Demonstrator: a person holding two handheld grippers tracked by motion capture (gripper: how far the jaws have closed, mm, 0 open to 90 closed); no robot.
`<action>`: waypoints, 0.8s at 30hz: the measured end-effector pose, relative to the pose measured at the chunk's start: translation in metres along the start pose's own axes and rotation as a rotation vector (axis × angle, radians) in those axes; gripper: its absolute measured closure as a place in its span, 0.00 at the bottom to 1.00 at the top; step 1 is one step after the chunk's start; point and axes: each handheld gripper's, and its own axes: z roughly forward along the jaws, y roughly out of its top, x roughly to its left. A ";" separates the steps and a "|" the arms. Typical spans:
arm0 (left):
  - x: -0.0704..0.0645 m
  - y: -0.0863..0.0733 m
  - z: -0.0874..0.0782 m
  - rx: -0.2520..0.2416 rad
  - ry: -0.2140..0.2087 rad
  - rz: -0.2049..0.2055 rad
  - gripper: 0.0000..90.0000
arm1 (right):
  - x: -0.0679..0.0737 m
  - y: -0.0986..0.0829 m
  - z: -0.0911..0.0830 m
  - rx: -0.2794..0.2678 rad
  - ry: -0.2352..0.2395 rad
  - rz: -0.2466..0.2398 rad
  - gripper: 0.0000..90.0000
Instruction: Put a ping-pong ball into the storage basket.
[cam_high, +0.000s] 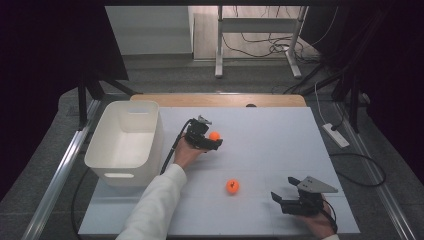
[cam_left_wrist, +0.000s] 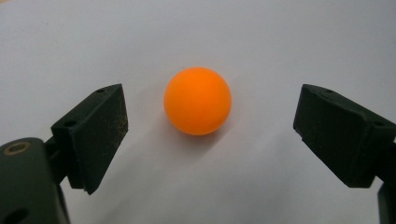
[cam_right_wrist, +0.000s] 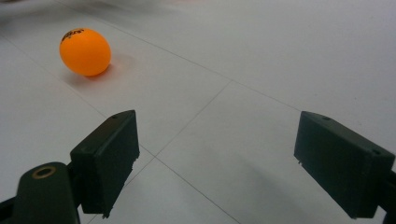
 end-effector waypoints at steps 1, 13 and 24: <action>0.001 0.000 0.001 0.002 0.000 -0.002 0.12 | 0.000 0.000 0.000 0.001 -0.002 -0.002 0.16; 0.005 0.004 0.013 0.009 -0.003 -0.002 0.16 | 0.000 0.000 -0.001 -0.001 -0.005 -0.003 0.16; 0.008 0.006 0.024 0.052 0.021 -0.021 0.28 | -0.001 0.000 -0.002 -0.004 -0.007 0.000 0.16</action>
